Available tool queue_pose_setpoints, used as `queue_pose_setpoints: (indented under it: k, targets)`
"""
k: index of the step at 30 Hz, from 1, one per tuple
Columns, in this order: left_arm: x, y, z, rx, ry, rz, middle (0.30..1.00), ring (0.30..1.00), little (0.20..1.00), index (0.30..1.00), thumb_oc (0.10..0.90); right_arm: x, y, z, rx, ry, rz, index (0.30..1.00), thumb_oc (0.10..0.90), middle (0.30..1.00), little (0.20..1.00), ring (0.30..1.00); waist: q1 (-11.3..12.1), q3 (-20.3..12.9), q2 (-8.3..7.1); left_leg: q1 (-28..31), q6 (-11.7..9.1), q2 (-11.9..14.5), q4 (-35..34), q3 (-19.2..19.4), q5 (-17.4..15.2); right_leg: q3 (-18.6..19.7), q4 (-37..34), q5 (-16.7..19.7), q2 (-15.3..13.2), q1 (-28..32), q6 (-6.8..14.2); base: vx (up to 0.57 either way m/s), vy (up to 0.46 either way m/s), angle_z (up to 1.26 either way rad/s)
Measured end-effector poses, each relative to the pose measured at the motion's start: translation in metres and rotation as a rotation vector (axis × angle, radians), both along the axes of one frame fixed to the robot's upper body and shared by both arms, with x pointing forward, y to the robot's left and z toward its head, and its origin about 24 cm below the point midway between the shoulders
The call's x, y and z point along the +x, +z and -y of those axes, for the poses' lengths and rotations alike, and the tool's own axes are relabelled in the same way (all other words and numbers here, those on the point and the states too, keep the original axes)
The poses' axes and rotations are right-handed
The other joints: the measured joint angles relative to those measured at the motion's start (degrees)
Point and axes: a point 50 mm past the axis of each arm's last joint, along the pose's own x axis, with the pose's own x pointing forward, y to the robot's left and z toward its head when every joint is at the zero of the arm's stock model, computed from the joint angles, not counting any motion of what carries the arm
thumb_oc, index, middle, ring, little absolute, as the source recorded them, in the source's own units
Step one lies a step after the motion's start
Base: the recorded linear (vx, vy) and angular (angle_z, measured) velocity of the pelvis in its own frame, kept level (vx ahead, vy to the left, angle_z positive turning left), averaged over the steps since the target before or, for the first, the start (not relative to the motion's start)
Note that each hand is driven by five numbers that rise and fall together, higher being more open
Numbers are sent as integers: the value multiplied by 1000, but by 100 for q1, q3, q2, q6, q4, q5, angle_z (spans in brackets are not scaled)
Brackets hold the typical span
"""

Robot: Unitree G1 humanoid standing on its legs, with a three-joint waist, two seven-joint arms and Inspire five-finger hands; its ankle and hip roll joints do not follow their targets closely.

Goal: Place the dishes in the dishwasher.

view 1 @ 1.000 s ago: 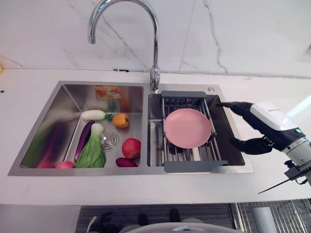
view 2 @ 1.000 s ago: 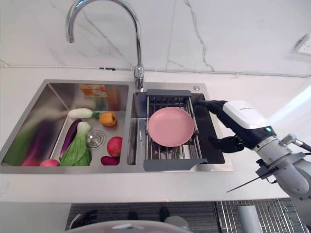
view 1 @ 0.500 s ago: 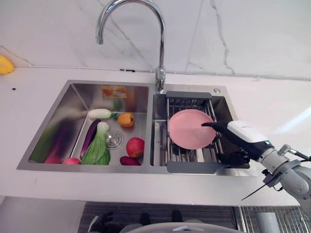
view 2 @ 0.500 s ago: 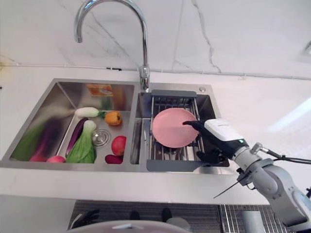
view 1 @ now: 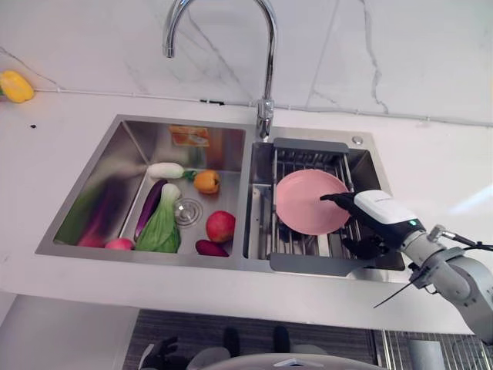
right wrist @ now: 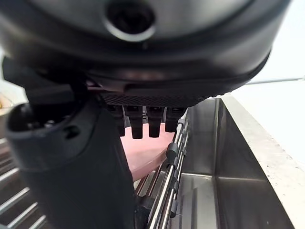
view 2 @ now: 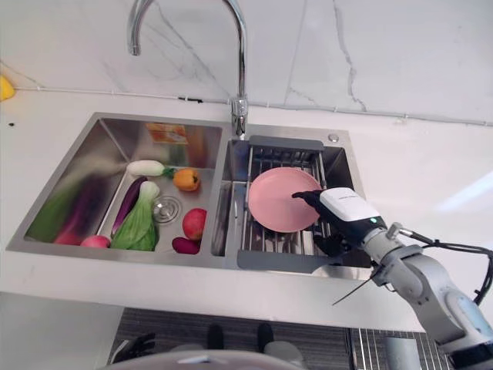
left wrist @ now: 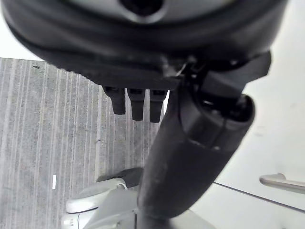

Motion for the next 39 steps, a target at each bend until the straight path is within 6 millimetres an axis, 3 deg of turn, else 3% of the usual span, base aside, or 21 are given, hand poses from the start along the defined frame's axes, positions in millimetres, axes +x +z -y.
queue_pose_setpoints:
  k: [7,8,9,10,15,20,21,29,32,35,36,39]
  targets:
    - [1,0,1,3,3,4,900,900,900,900,800,8,-11,-5,-75,-10,43,900,800,900,900,900,122,18,12,9,-5,-2,13,-65,8,-122,1,-2,-1,36,-3,7,1,6]
    - [1,0,1,5,5,1,900,900,900,900,800,9,-13,-5,-62,-28,61,566,577,566,566,566,127,19,12,10,-8,-3,13,-74,11,-134,0,-2,-1,42,-4,1,0,4]
    - [0,0,1,8,8,-1,900,900,900,900,800,11,-17,-7,-45,-52,88,507,538,507,507,507,126,19,11,11,-14,-3,11,-81,15,-142,0,-2,0,46,-4,0,0,0]
    - [0,-1,2,12,11,-2,900,900,900,900,800,12,-20,-8,-19,-74,104,300,400,300,300,300,127,19,11,12,-16,-3,10,-84,17,-143,0,-3,0,48,-5,0,0,0]
    - [0,-1,4,23,20,1,900,900,900,900,800,12,-39,-11,-8,-153,170,300,400,300,300,300,130,42,20,47,-24,-11,-1,-147,30,-190,-1,-21,-5,120,-48,-2,0,4]
    - [-1,-2,6,34,27,1,900,900,900,900,800,12,-31,-12,-64,-143,339,300,400,300,300,300,116,45,37,39,-57,-9,-3,-186,9,-235,0,-19,-5,139,-78,-7,4,4]
    - [-1,-2,7,36,27,1,900,900,900,900,800,17,-21,-13,-35,-162,432,300,400,300,300,300,112,22,34,44,-57,-8,-3,-187,10,-237,0,-18,-4,150,-80,0,0,0]
    - [0,-2,9,48,32,5,900,900,900,900,800,17,-14,-16,48,-208,487,300,400,300,300,300,122,10,48,70,-5,-6,23,-167,56,-245,1,-17,-6,143,-82,-1,3,1]
    - [0,-3,11,44,28,5,900,900,900,900,800,6,-1,-9,55,-232,537,300,400,300,300,300,122,11,94,73,-6,-5,0,-136,53,-209,1,-17,-6,133,-82,7,6,-5]
    - [-2,-3,11,43,29,-1,900,900,900,900,800,-3,21,5,79,-282,639,300,400,300,300,300,45,13,117,104,-19,5,-1,-46,41,-119,1,-16,2,129,-81,6,14,-15]
    - [0,-3,11,43,27,3,900,900,900,900,800,-12,36,19,51,-328,703,300,400,300,300,300,-15,10,120,121,-35,12,-1,-8,29,-68,1,-15,10,112,-79,-6,32,-17]
    - [-1,-3,11,43,26,0,900,900,900,900,800,-30,61,36,4,-378,810,300,400,300,300,300,-119,-3,122,135,-51,50,26,277,-1,218,14,50,75,-28,-30,-44,56,-52]
